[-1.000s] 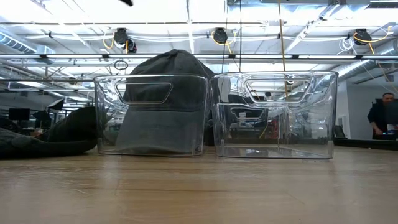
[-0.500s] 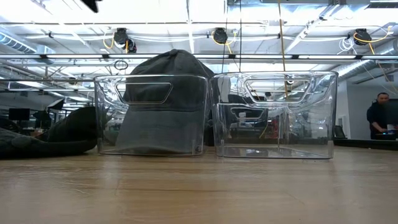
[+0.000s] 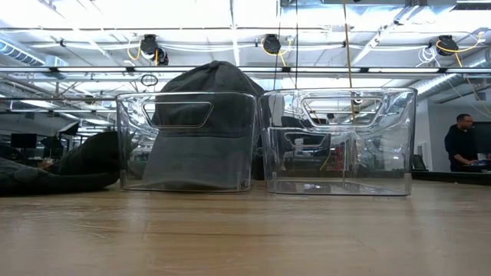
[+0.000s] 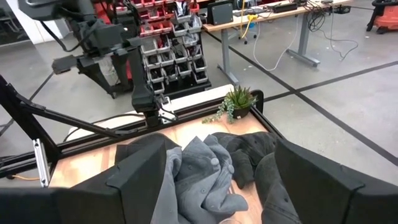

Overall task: Pick & Place hat
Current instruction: Put the bottom black cap into the right transparent bin

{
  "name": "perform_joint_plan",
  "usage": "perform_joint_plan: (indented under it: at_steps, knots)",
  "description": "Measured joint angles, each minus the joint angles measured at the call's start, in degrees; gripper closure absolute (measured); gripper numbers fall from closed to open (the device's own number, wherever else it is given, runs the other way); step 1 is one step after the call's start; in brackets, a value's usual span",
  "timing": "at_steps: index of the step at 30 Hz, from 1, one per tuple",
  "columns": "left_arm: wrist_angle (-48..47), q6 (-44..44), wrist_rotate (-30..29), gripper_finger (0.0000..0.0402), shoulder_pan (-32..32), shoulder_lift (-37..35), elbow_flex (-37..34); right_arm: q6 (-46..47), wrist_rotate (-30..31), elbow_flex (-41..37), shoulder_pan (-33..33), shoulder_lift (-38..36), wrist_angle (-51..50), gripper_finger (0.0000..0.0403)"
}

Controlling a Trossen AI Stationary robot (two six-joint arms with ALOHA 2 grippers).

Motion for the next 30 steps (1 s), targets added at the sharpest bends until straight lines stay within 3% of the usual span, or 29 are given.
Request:
perform_joint_plan:
  at_steps: [7,14,22,30]
  knots:
    - [0.0,-7.0,0.6,0.0223,-2.5,-0.1,-2.6,0.0,0.0,0.0,0.0,0.0,-0.9,0.0112]
    - [0.6,-9.7,5.2,0.0161,-2.6,-0.2,-12.5,0.0,-0.1,0.0,0.0,0.0,-1.1,0.0112]
    - [11.1,-8.0,8.9,0.0087,-4.9,-0.2,-21.1,-1.9,-0.1,0.0,0.0,0.0,-3.6,0.0112]
    - [25.6,-12.3,9.2,0.0076,-10.9,0.0,-29.5,-2.6,-0.1,0.0,0.0,0.0,-4.2,0.0112]
